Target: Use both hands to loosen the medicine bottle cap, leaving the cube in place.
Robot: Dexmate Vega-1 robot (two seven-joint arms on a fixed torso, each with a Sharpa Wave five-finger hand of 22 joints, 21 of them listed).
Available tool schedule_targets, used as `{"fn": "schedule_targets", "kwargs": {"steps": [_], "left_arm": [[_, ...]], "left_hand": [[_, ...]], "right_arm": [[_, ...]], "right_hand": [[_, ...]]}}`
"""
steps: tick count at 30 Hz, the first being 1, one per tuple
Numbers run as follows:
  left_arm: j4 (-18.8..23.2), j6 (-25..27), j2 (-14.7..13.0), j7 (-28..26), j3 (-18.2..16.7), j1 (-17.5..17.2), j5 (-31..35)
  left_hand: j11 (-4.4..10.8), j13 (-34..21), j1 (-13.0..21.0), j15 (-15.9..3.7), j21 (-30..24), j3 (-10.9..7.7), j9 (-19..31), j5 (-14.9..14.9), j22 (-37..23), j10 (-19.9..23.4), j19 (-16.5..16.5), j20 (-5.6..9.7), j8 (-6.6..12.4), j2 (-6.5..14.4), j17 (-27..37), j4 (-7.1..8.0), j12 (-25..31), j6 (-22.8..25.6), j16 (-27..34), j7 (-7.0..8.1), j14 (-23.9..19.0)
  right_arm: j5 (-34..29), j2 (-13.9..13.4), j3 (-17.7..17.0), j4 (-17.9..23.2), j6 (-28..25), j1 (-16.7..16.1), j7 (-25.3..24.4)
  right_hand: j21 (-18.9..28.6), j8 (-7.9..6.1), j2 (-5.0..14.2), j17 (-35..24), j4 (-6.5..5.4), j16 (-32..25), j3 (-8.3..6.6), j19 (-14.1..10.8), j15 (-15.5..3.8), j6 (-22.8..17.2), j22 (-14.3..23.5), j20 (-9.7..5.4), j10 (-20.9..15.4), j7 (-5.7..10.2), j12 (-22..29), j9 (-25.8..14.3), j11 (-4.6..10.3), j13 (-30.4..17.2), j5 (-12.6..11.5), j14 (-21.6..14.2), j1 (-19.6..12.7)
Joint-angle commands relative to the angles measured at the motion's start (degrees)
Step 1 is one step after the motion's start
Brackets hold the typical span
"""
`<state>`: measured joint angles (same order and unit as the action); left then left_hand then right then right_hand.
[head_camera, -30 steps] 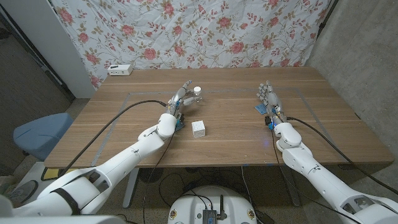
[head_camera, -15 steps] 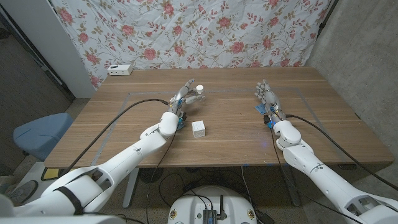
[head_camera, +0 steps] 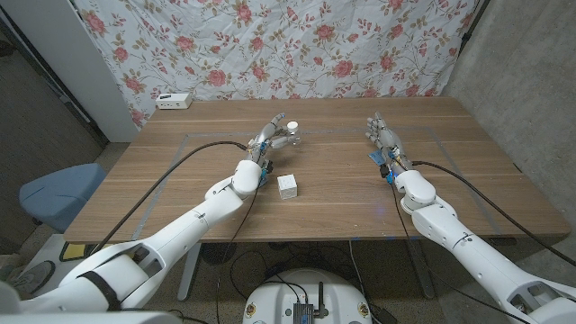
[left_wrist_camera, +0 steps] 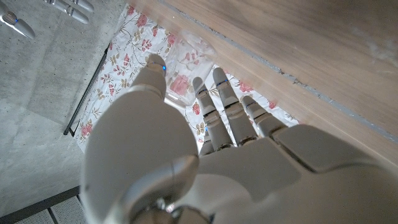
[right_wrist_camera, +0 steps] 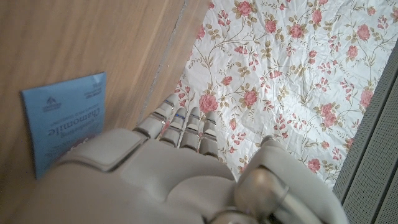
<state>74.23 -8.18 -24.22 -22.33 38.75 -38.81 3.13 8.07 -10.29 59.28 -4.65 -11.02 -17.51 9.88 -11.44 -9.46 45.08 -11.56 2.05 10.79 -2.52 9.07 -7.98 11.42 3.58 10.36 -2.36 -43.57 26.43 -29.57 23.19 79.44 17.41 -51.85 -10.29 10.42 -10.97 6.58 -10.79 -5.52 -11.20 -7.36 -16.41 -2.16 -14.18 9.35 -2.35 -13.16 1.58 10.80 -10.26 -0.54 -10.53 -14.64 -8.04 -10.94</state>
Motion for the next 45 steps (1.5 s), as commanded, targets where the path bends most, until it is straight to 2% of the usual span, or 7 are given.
{"fn": "schedule_targets", "kwargs": {"steps": [1, 13, 20, 23, 30, 40, 45], "left_arm": [[6.5, 7.8, -1.1, 2.6, -0.6, -1.1, -1.7], [8.8, 8.8, -2.1, 4.2, -0.1, -1.0, -2.1], [10.1, 9.5, -3.0, 5.0, 0.5, -0.6, -0.9], [10.3, 9.6, -3.2, 5.1, 0.9, -0.4, -0.1], [10.1, 9.1, -3.2, 6.0, 1.7, 0.3, 0.9], [9.1, 7.9, -2.9, 7.1, 2.5, 1.2, 1.9], [8.3, 6.5, -2.9, 7.6, 2.8, 1.5, 2.1]], "left_hand": [[-0.08, -0.2, -0.5, -7.01, 0.2, -0.14, 0.1, 0.0, -0.1, 0.4, -0.4, 8.71, -0.11, 0.1, 0.2, 0.35, -0.1, 0.2, -0.2, -0.04, -0.8], [0.06, -0.2, -0.8, -6.99, 0.2, -0.19, 0.1, 0.1, -0.1, 0.6, -0.6, 8.53, -0.08, 0.1, 0.1, 0.47, -0.1, 0.4, -0.3, 0.12, -0.9], [-0.06, -0.2, -1.0, -7.04, 0.3, -0.28, 0.1, 0.1, -0.1, 0.7, -0.6, 8.46, -0.02, 0.2, 0.1, 0.55, -0.1, 0.6, -0.3, 0.21, -1.0], [0.00, -0.2, -1.0, -7.05, 0.3, -0.31, 0.1, 0.1, -0.1, 0.8, -0.6, 8.41, 0.02, 0.3, 0.1, 0.56, -0.2, 0.7, -0.3, 0.23, -1.1], [0.04, -0.2, -1.1, -7.05, 0.3, -0.35, 0.1, 0.1, -0.1, 0.9, -0.6, 8.42, 0.10, 0.3, 0.1, 0.58, -0.2, 1.1, -0.3, 0.36, -1.2], [0.01, -0.2, -1.3, -6.98, 0.3, -0.42, 0.1, 0.1, -0.1, 1.0, -0.5, 8.42, 0.07, 0.4, 0.1, 0.66, -0.2, 1.2, -0.3, 0.59, -1.3], [0.02, -0.2, -1.4, -7.04, 0.3, -0.44, 0.1, 0.1, -0.1, 0.9, -0.5, 8.40, 0.03, 0.3, 0.1, 0.61, -0.3, 1.2, -0.4, 0.59, -1.3]], "right_arm": [[-3.1, -1.6, 0.6, 4.1, -3.2, -0.4, -2.6], [-6.5, -3.2, 1.0, 8.9, -6.6, -1.5, -5.8], [-7.8, -4.3, 1.0, 12.0, -9.1, -2.2, -6.8], [-9.1, -5.3, 1.1, 14.2, -11.2, -2.5, -7.7], [-11.1, -7.8, 1.2, 19.4, -16.6, -3.1, -8.3], [-12.9, -10.2, 1.2, 25.1, -23.0, -3.6, -9.2], [-13.8, -11.1, 1.3, 27.1, -25.6, -3.5, -9.2]], "right_hand": [[0.2, 0.36, -0.16, -0.1, 0.30, 0.4, -0.21, -0.3, -0.58, 0.3, 0.1, -3.73, 0.1, 0.17, -0.1, -0.1, 0.05, -0.2, -0.3, 0.3, -0.3], [0.3, 0.22, -0.49, 0.0, 0.84, 0.3, -0.34, -0.4, -0.49, 0.2, 0.1, -3.40, 0.1, 0.33, 0.0, -0.1, 0.12, -0.2, -0.3, 0.3, -0.9], [0.3, 0.24, -1.11, 0.1, 1.54, 0.4, -0.36, -0.5, 0.43, 0.4, 0.1, -2.92, 0.2, 0.61, 0.0, -0.1, -0.40, -0.2, -0.2, 0.4, -1.6], [0.3, 0.26, -1.87, 0.2, 2.58, 0.4, -0.44, -0.5, 0.74, 0.6, 0.1, -2.36, 0.5, 1.49, 0.0, -0.1, -1.12, -0.2, 0.0, 0.5, -2.7], [0.3, 0.09, -2.96, 0.2, 4.36, 0.5, -0.64, -0.7, 1.47, 0.5, 0.2, -0.77, 1.0, 2.46, -0.1, -0.1, -0.09, -0.2, 0.2, 0.9, -4.7], [0.3, -0.32, -3.91, 0.2, 6.08, 0.5, -0.83, -0.7, 1.31, -0.5, 0.2, -0.02, 1.5, 3.66, -0.1, -0.2, 0.59, -0.2, 0.4, 1.3, -6.6], [0.2, -0.63, -4.54, 0.2, 7.64, 0.4, -1.17, -0.7, 1.23, -1.3, 0.2, 0.42, 1.9, 4.05, -0.1, -0.2, 0.73, -0.2, 0.4, 1.4, -8.5]]}}
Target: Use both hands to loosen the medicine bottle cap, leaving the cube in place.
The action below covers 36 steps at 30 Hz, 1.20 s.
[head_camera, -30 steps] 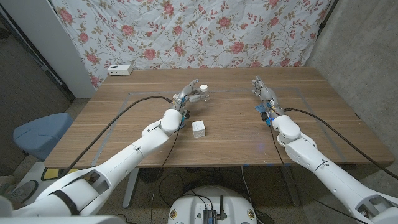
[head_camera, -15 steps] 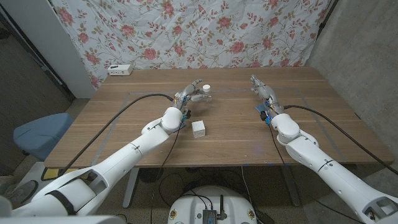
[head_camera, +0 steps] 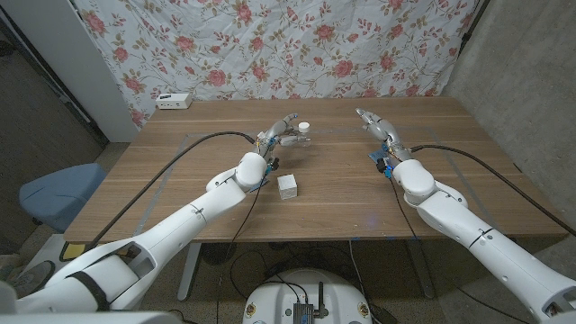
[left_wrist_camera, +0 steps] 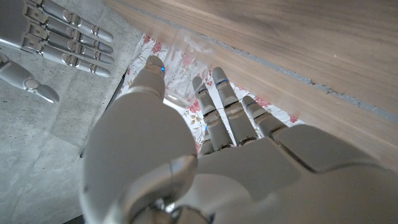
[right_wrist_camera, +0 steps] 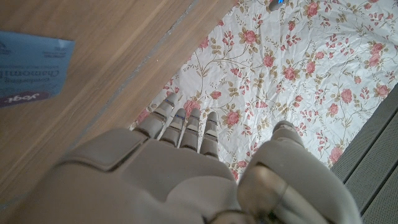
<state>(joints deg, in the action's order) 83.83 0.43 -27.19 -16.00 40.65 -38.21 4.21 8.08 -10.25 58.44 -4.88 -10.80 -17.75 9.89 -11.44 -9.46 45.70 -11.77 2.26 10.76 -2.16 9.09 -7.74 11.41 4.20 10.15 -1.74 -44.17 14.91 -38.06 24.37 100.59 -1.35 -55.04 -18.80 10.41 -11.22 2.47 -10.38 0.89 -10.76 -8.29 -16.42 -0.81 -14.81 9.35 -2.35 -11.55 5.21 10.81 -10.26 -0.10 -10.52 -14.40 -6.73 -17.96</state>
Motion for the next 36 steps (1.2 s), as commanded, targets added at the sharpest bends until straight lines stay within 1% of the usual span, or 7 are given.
{"fn": "schedule_targets", "kwargs": {"steps": [1, 6, 14, 20, 21, 29, 36], "left_arm": [[-1.5, -2.3, 0.2, 1.4, 0.9, 1.0, 1.0], [-2.8, -3.7, 0.5, 2.1, 1.2, 1.7, 1.2], [-5.7, -6.4, 1.9, 2.5, 2.0, 3.1, 1.9], [-7.4, -7.6, 2.7, 3.3, 2.5, 4.1, 2.0], [-7.7, -7.9, 2.8, 3.4, 2.6, 4.2, 2.1], [-9.3, -9.4, 3.5, 4.0, 3.2, 5.0, 2.3], [-10.2, -10.6, 3.9, 4.5, 3.5, 5.6, 2.6]], "left_hand": [[0.06, -0.2, -0.5, -6.81, 0.1, -0.20, 0.1, 0.1, -0.1, 0.2, -0.3, 8.22, 0.05, -0.1, 0.1, 0.37, -0.3, 0.6, -0.2, 0.00, -0.7], [-0.06, -0.2, -0.5, -6.88, 0.1, -0.27, 0.1, 0.1, -0.1, 0.3, -0.3, 8.17, 0.01, -0.1, 0.1, 0.29, -0.3, 0.5, -0.2, 0.12, -0.7], [-0.02, -0.2, -0.4, -6.82, 0.1, -0.42, 0.1, 0.0, -0.1, 0.3, -0.3, 8.10, -0.04, 0.1, 0.1, 0.28, -0.3, 0.5, -0.2, 0.28, -0.8], [-0.04, -0.2, -0.4, -6.78, 0.1, -0.50, 0.1, 0.1, -0.1, 0.2, -0.3, 8.12, -0.11, 0.1, 0.1, 0.23, -0.4, 0.3, -0.2, 0.54, -0.8], [-0.01, -0.2, -0.4, -6.80, 0.1, -0.51, 0.1, 0.1, -0.1, 0.2, -0.3, 8.13, -0.12, 0.1, 0.1, 0.22, -0.4, 0.3, -0.2, 0.54, -0.8], [-0.02, -0.3, -0.4, -6.70, 0.1, -0.62, 0.1, 0.1, -0.1, 0.3, -0.3, 8.13, -0.08, 0.2, 0.1, 0.22, -0.3, 0.4, -0.2, 0.80, -0.9], [0.12, -0.3, -0.4, -6.82, 0.1, -0.75, 0.1, 0.1, -0.1, 0.3, -0.3, 8.09, -0.08, 0.3, 0.1, 0.14, -0.4, 0.5, -0.2, 0.95, -0.8]], "right_arm": [[-2.5, -2.8, 0.1, 6.4, -7.4, -0.2, -0.6], [-3.8, -4.0, 0.4, 8.5, -10.1, 0.3, -0.5], [-4.4, -5.6, 0.7, 10.1, -12.1, 1.5, 1.6], [-5.5, -7.1, 1.5, 12.2, -15.7, 2.7, 3.1], [-5.8, -7.2, 1.6, 12.4, -15.9, 2.9, 3.3], [-7.8, -8.3, 2.5, 14.0, -18.2, 3.8, 3.8], [-9.6, -8.8, 3.3, 15.0, -20.1, 4.8, 4.4]], "right_hand": [[0.2, -0.49, -0.54, -0.2, 1.51, -0.1, -0.31, -0.7, -0.12, -1.0, 0.2, 0.45, 0.3, 0.47, -0.1, -0.2, 0.30, -0.2, 0.2, 0.0, -1.9], [0.3, -1.02, -1.22, -0.1, 3.04, -0.1, -0.56, -0.8, -0.08, -2.9, 0.2, 0.76, 0.4, -0.52, 0.0, -0.3, 0.15, -0.2, 0.3, 0.1, -3.7], [0.3, -1.51, -1.91, -0.1, 4.26, -0.1, -0.62, -0.8, 0.39, -5.0, 0.2, 1.57, 0.6, -0.83, 0.1, -0.4, -0.40, -0.3, 0.5, 0.2, -5.1], [0.2, -1.25, -2.74, -0.2, 5.00, 0.0, -0.39, -0.6, 2.38, -5.2, 0.2, 2.27, 0.9, -0.82, 0.1, -0.5, -0.94, -0.3, 0.8, 0.9, -5.8], [0.2, -1.03, -2.91, -0.2, 5.26, 0.0, -0.36, -0.6, 3.13, -5.0, 0.2, 2.35, 1.5, -1.02, -0.1, -0.5, -1.46, -0.3, 0.8, 0.9, -6.1], [0.4, -0.61, -2.93, -0.3, 5.86, -0.2, -0.49, -1.1, 4.58, -4.5, 0.3, 4.58, 1.6, -1.43, 0.0, -0.6, -2.21, -0.3, 1.0, 0.8, -6.9], [0.4, -0.19, -2.82, -0.3, 6.23, -0.2, -0.67, -1.0, 4.96, -3.7, 0.3, 5.62, 1.3, -1.35, 0.3, -0.6, -2.36, -0.4, 1.1, 1.0, -7.6]]}}
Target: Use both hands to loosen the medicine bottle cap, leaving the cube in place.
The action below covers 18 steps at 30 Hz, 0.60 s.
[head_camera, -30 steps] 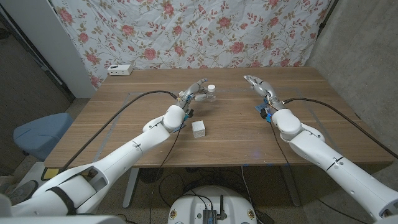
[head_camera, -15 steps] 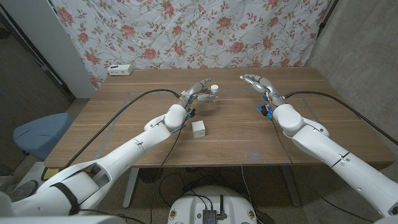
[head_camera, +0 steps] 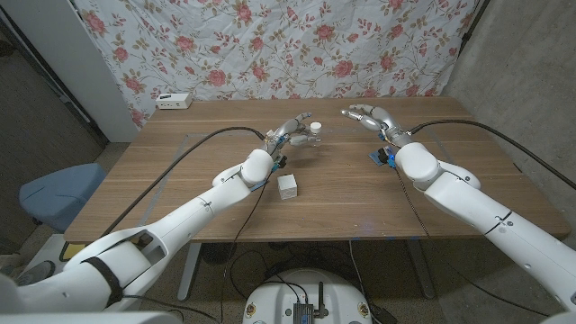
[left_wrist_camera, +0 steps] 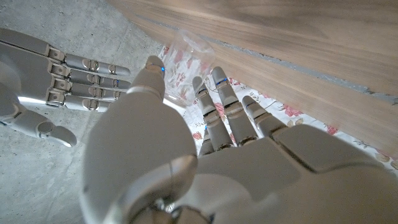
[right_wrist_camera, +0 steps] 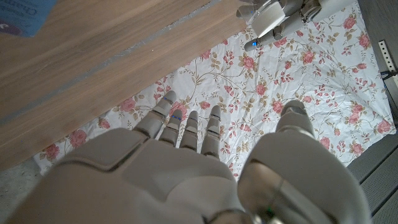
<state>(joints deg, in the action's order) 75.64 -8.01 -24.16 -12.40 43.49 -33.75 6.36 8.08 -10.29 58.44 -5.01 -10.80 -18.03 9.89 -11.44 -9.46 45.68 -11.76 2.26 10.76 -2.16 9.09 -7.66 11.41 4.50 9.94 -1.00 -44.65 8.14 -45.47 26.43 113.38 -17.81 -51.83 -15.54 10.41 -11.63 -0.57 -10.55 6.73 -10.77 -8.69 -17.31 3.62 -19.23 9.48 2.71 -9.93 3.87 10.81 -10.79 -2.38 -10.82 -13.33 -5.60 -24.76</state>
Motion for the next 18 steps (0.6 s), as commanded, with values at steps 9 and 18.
{"fn": "schedule_targets", "kwargs": {"steps": [9, 18], "left_arm": [[-3.1, -3.4, 1.1, 1.5, 0.9, 1.9, 0.7], [-4.2, -4.6, 1.5, 1.7, 1.2, 2.4, 1.1]], "left_hand": [[0.10, -0.2, -0.4, -6.65, 0.2, -0.56, 0.1, 0.1, -0.1, 0.5, -0.3, 8.14, -0.05, 0.3, 0.1, 0.06, -0.3, 0.3, 0.0, 0.47, -0.4], [0.09, -0.2, -0.5, -6.60, 0.1, -0.58, 0.1, 0.1, -0.1, 0.6, -0.3, 8.11, -0.04, 0.3, 0.1, 0.06, -0.3, 0.4, 0.0, 0.64, -0.3]], "right_arm": [[-5.7, -2.6, 3.0, 3.7, -7.0, 3.8, 3.2], [-8.2, -3.6, 5.1, 5.0, -10.9, 6.9, 6.8]], "right_hand": [[0.3, 0.91, 0.25, -0.2, 0.83, -0.2, -0.42, 0.1, 0.75, 2.7, 0.2, 1.33, -0.6, 0.91, 0.4, -0.1, -0.55, -0.2, 0.2, 0.2, -1.6], [0.2, 0.54, 0.70, -0.2, 1.41, -0.2, -0.97, 0.7, 2.14, 2.3, 0.2, 2.06, -0.2, -0.10, 0.4, -0.2, -1.72, -0.3, 0.4, 0.7, -2.9]]}}
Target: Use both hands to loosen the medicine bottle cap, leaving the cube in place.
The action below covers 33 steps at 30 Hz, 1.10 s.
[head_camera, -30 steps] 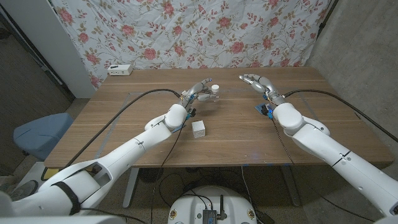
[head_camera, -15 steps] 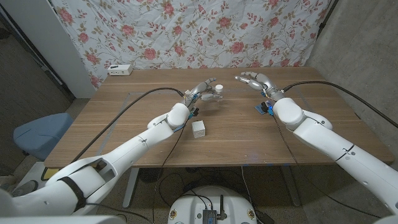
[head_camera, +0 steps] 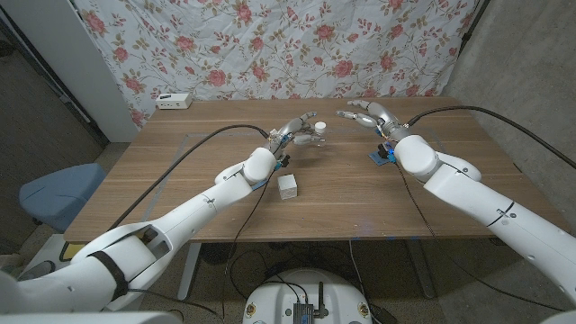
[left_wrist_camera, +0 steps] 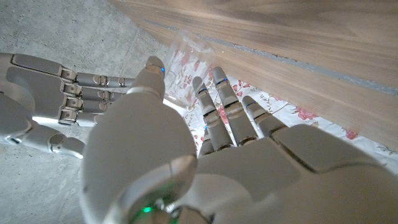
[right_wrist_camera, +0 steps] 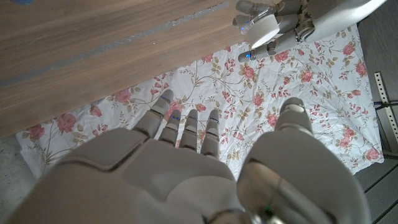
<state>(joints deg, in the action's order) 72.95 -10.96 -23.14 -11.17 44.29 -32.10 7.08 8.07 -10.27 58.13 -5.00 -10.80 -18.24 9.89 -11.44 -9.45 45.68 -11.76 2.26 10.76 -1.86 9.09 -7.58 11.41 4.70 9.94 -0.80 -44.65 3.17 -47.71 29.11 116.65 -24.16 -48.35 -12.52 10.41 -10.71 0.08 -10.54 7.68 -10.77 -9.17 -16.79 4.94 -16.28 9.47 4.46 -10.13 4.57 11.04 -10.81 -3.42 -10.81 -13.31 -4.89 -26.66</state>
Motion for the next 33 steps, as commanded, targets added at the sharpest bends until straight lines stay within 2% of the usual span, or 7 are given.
{"fn": "schedule_targets", "kwargs": {"steps": [1, 16, 25, 30, 31, 32, 33], "left_arm": [[-1.6, -1.7, 0.5, 0.4, 0.4, 0.9, 0.5], [-4.0, -3.1, 1.4, 0.8, 1.0, 2.3, 1.0], [-5.6, -3.9, 2.3, 0.6, 1.3, 2.8, 1.0], [-6.2, -4.1, 2.6, 0.6, 1.5, 3.2, 1.2], [-6.3, -4.2, 2.7, 0.6, 1.5, 3.2, 1.1], [-6.4, -4.2, 2.8, 0.6, 1.6, 3.3, 1.1], [-6.4, -4.3, 2.8, 0.5, 1.6, 3.3, 1.2]], "left_hand": [[0.07, -0.3, -0.2, -6.58, 0.2, -0.37, 0.1, 0.1, -0.1, 0.6, -0.3, 8.07, -0.04, 0.0, 0.1, -0.01, -0.3, 0.2, 0.0, 0.44, -0.4], [0.09, -0.3, -0.4, -6.55, 0.2, -0.53, 0.1, 0.2, -0.1, 0.7, -0.2, 8.05, 0.03, 0.1, 0.1, 0.02, -0.3, 0.5, 0.0, 0.65, -0.4], [0.16, -0.3, -0.5, -6.60, 0.2, -0.61, 0.1, 0.2, -0.1, 0.8, -0.3, 8.09, 0.01, 0.1, 0.1, -0.02, -0.3, 0.6, 0.0, 0.77, -0.4], [0.08, -0.3, -0.5, -6.56, 0.2, -0.65, 0.1, 0.2, -0.1, 0.9, -0.3, 8.08, -0.01, 0.1, 0.1, 0.00, -0.3, 0.6, 0.0, 0.85, -0.4], [0.09, -0.3, -0.5, -6.57, 0.2, -0.66, 0.1, 0.2, -0.1, 1.0, -0.3, 8.12, 0.00, 0.1, 0.1, -0.01, -0.3, 0.6, 0.0, 0.91, -0.4], [0.09, -0.3, -0.6, -6.55, 0.2, -0.66, 0.1, 0.2, -0.1, 0.9, -0.3, 8.11, -0.01, 0.1, 0.1, 0.00, -0.3, 0.6, 0.0, 0.88, -0.5], [0.04, -0.3, -0.6, -6.54, 0.2, -0.66, 0.1, 0.2, -0.1, 0.9, -0.3, 8.10, -0.01, 0.1, 0.1, 0.01, -0.3, 0.7, 0.0, 0.87, -0.5]], "right_arm": [[-3.7, -1.4, 2.8, 2.0, -5.3, 3.8, 4.2], [-7.6, -1.6, 6.7, 3.4, -11.5, 9.1, 9.5], [-10.5, -1.8, 9.9, 4.3, -15.7, 12.7, 13.4], [-12.3, -1.9, 11.7, 4.7, -17.8, 14.6, 15.5], [-12.7, -1.8, 12.1, 4.7, -18.2, 14.9, 15.7], [-13.1, -1.8, 12.4, 4.8, -18.5, 15.2, 16.0], [-13.3, -1.7, 12.7, 4.8, -18.8, 15.5, 16.4]], "right_hand": [[0.1, -0.39, 0.11, -0.2, 0.54, -0.2, -0.57, 0.3, 1.01, -0.7, 0.2, 0.37, 0.1, -0.82, 0.1, -0.2, -0.82, -0.3, 0.5, 0.0, -1.1], [0.1, -0.82, 0.69, -0.3, 1.69, -0.2, -1.98, 0.9, 2.34, -1.3, 0.2, 1.01, 1.1, -1.35, -0.1, -0.3, -1.53, -0.4, 0.9, 0.4, -4.1], [0.3, -1.26, 0.59, -0.3, 2.13, -0.3, -2.82, 0.7, 3.16, -2.3, 0.2, 1.38, 2.3, -3.02, -0.2, -0.5, -2.53, -0.6, 0.8, 0.4, -6.0], [0.2, -1.44, 0.46, -0.3, 2.14, -0.4, -3.01, 1.0, 3.19, -2.7, 0.2, 1.77, 3.1, -2.95, -0.3, -0.6, -2.53, -0.6, 0.8, 0.2, -6.4], [0.1, -1.62, 0.27, -0.3, 2.04, -0.5, -3.15, 1.1, 3.26, -3.3, 0.2, 1.77, 3.5, -1.62, -0.3, -0.7, -2.53, -0.7, 0.8, 0.1, -6.8], [0.2, -1.64, 0.09, -0.3, 1.97, -0.4, -3.22, 1.1, 3.16, -3.4, 0.1, 1.80, 3.3, -2.40, -0.1, -0.8, -2.59, -0.7, 0.8, 0.2, -7.0], [0.1, -1.68, 0.05, -0.3, 1.94, -0.4, -3.26, 1.3, 3.19, -3.5, 0.1, 1.87, 3.4, -2.12, -0.1, -0.8, -2.54, -0.7, 0.8, 0.2, -7.0]]}}
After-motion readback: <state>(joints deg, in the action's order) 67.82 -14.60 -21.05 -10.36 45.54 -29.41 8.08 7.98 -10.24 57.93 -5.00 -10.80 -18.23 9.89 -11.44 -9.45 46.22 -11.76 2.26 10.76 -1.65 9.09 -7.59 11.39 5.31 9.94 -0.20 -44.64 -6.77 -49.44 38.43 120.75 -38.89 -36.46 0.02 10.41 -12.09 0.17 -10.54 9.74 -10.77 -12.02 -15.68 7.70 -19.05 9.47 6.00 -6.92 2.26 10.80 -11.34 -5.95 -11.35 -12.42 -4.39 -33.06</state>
